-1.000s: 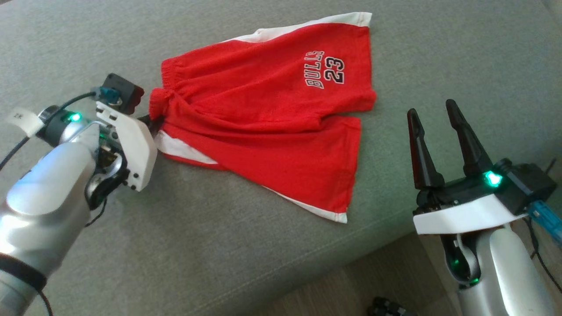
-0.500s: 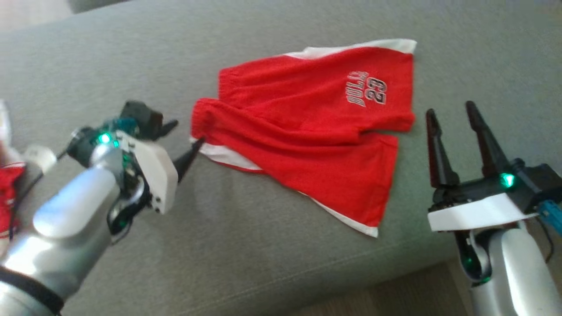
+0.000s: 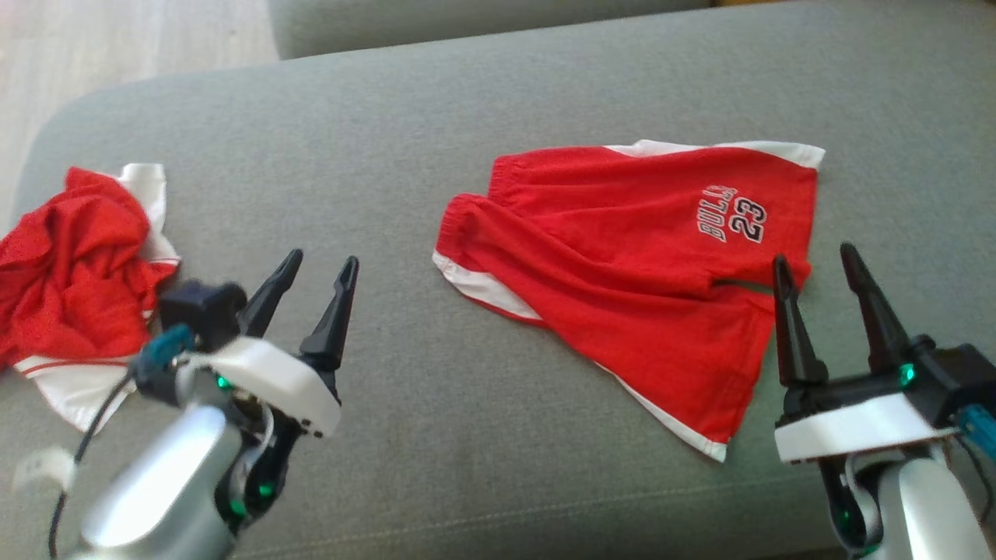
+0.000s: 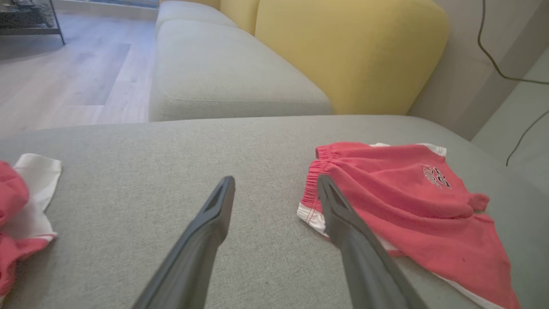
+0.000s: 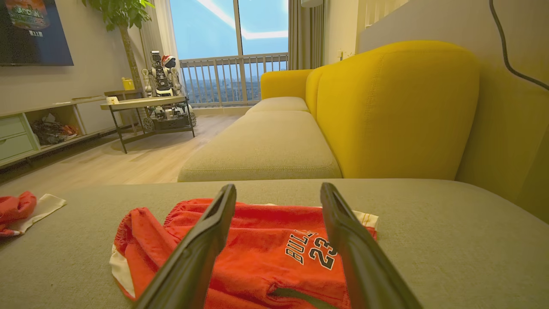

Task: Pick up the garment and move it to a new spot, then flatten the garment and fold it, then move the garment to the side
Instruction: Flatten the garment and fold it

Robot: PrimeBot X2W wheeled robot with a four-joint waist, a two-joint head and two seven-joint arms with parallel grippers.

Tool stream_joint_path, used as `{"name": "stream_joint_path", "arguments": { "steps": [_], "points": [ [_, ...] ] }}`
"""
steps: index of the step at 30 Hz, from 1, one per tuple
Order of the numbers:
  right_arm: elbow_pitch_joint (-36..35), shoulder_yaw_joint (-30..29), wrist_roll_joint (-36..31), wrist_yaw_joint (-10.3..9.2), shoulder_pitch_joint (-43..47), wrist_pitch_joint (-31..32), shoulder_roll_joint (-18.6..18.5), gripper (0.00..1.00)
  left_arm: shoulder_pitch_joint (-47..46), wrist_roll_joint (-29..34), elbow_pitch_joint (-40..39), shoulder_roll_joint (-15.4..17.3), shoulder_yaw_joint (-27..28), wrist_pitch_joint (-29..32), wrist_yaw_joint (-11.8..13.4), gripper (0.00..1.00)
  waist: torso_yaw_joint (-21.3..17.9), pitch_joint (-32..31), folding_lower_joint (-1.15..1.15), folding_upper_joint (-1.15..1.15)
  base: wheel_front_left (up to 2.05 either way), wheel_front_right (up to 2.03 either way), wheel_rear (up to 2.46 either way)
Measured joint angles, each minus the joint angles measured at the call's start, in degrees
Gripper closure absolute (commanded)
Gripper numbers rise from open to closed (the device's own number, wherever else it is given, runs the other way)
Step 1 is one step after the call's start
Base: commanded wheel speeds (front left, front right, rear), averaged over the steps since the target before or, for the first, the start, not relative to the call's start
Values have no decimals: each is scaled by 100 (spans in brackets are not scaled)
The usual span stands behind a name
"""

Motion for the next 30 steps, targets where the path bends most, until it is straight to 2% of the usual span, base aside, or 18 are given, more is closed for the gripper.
{"name": "stream_joint_path", "arguments": {
  "steps": [2, 5, 6, 14, 19, 23, 30],
  "points": [
    [8, 11, 1, 0, 80, 0, 0, 0, 347, 236, -260, -158, 412, -3, 90, 0, 62, -24, 0, 0, 0, 0, 0],
    [3, 73, 18, 0, 92, 0, 2, 0, 742, 575, -471, -454, 966, -4, 71, 0, 34, 3, 0, 0, 0, 0, 0],
    [3, 73, 18, 0, 92, 0, 2, 0, 742, 575, -471, -454, 966, -4, 71, 0, 34, 3, 0, 0, 0, 0, 0],
    [4, 187, 71, 0, 85, 0, 1, 0, 1131, 1455, -393, -880, 1571, -4, -303, 0, -209, 112, 1, 0, 0, 0, 0],
    [3, 274, 78, 0, 76, 0, 1, 0, 1098, 1920, 64, -944, 1622, -4, -480, 0, -390, 259, 1, 0, 0, 0, 0],
    [-1, 307, 172, 0, -42, 0, 1, 0, 717, 2259, 887, -939, 1283, 87, -669, 0, -609, 460, 1, 0, 0, 0, 0],
    [-19, 360, 227, 0, -104, 0, 1, 0, -90, 2324, 1671, -1039, 1228, 151, -836, 0, -926, 720, 2, 0, 0, 0, 0]
  ]
}}
